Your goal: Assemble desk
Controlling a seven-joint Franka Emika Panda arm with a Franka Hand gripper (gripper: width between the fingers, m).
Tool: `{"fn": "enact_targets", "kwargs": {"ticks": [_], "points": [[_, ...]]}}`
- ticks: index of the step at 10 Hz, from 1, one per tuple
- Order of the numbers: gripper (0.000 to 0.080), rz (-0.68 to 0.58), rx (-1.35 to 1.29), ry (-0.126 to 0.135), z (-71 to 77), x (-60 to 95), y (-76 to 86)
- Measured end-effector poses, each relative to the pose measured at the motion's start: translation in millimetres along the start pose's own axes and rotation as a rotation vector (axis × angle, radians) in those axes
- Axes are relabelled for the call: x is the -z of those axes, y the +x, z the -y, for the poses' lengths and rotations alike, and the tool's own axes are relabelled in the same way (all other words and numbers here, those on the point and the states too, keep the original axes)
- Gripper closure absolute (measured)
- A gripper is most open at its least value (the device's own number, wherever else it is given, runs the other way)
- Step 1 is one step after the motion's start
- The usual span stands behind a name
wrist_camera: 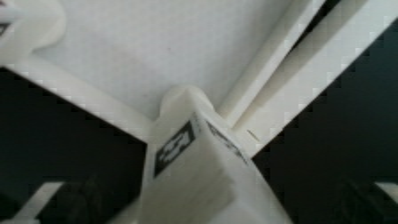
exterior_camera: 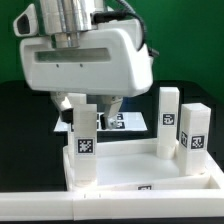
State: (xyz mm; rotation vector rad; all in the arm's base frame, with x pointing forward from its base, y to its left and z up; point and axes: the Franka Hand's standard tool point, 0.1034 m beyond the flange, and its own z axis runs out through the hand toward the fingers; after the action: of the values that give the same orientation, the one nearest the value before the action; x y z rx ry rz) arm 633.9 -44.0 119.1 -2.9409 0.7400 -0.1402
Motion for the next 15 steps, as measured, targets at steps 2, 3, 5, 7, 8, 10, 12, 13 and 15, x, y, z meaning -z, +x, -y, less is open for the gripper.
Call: {"fn": "enact_targets", "kwargs": {"ticks": [2,3,5,7,8,10,12,13,15], "points": [[0.015,-0.011,0.327,-0.011,1.1,3.1,2.9],[0.0173,-0.011,0.292,-0.012,0.4,2.4,2.7],[0.0343,-0.01,0.221,-0.011,0.4,1.8,2.5],[0.0508,-0.012,-0.016,-0.018,-3.7,1.1,4.2],[0.0508,-0.015,-0.183,-0.021,-4.6,0.9,4.4],[0.0508,-0.024,-0.619,-0.029,-5.8,0.1,2.2],[0.0508,-0.007,-0.876,-0.009,-6.7,-0.4,1.6],[0.0508,-0.007,-0.932,-0.009,-6.6,-0.5,1.3],[0.0508,0.0,-1.107,0.002,-6.9,-0.9,1.1]]}}
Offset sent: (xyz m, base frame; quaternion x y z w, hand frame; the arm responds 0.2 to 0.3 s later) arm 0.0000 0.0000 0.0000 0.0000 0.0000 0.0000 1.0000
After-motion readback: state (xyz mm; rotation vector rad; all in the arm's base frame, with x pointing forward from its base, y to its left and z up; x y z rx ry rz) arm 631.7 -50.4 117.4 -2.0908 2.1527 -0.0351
